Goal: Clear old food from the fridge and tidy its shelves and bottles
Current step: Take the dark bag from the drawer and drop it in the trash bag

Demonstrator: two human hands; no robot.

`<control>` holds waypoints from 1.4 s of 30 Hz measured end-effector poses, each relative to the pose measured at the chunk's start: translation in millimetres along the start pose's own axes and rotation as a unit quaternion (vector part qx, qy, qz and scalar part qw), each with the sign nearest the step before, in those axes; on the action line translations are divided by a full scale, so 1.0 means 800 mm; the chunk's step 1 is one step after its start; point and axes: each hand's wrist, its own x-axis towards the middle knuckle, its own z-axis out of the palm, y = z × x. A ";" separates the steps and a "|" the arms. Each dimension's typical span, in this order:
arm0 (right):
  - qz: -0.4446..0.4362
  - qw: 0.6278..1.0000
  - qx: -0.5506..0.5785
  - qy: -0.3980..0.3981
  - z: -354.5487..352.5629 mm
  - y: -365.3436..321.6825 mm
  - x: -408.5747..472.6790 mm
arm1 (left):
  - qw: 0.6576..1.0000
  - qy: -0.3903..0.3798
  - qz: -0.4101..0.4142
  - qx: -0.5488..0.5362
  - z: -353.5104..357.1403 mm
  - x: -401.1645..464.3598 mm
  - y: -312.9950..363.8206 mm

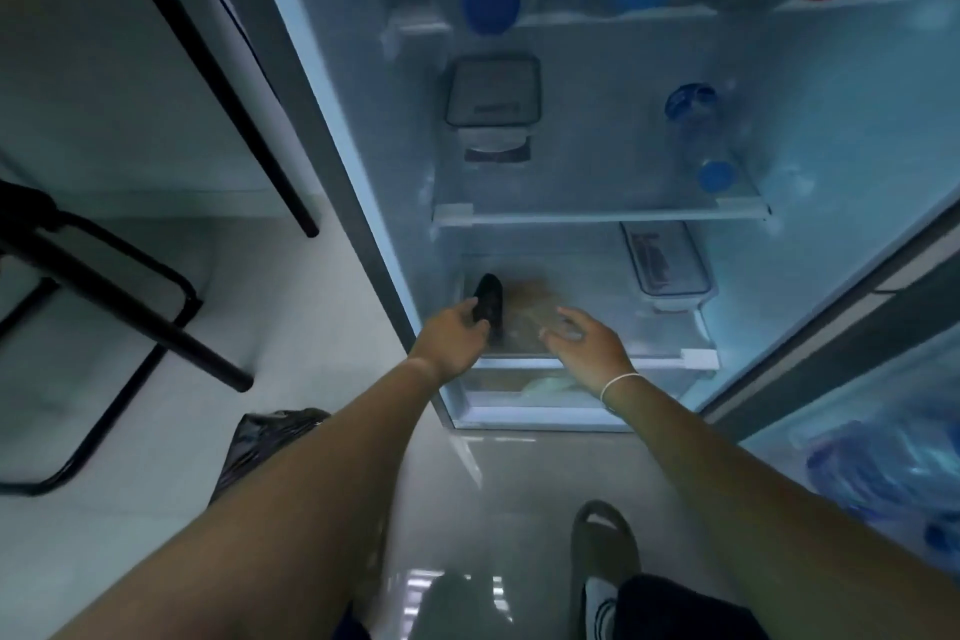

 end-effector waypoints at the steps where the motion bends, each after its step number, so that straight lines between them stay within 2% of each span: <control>1: 0.013 1.000 0.021 -0.006 0.008 0.008 0.016 | 1.000 -0.001 -0.012 -0.016 0.004 0.018 -0.006; 7: 0.055 0.993 0.104 -0.020 0.043 0.034 0.081 | 0.995 0.008 -0.057 -0.078 0.028 0.094 -0.032; 10: 0.063 0.990 0.123 -0.019 0.058 0.041 0.108 | 0.993 -0.001 -0.067 -0.102 0.040 0.122 -0.043; 16: 0.091 0.986 0.140 -0.029 0.090 0.044 0.153 | 0.982 0.035 -0.082 -0.169 0.056 0.165 -0.053; 21: 0.103 0.978 0.176 -0.038 0.111 0.049 0.176 | 0.973 0.025 -0.090 -0.213 0.068 0.187 -0.067; 27: 0.119 0.963 0.240 -0.020 0.125 0.059 0.195 | 0.965 0.039 -0.093 -0.241 0.074 0.201 -0.068; 31: 0.154 0.938 0.310 -0.001 0.124 0.060 0.191 | 0.959 0.045 -0.108 -0.258 0.083 0.213 -0.078; 42: 0.155 0.950 0.270 0.027 0.108 0.061 0.139 | 0.942 -0.006 -0.132 -0.310 0.078 0.161 -0.068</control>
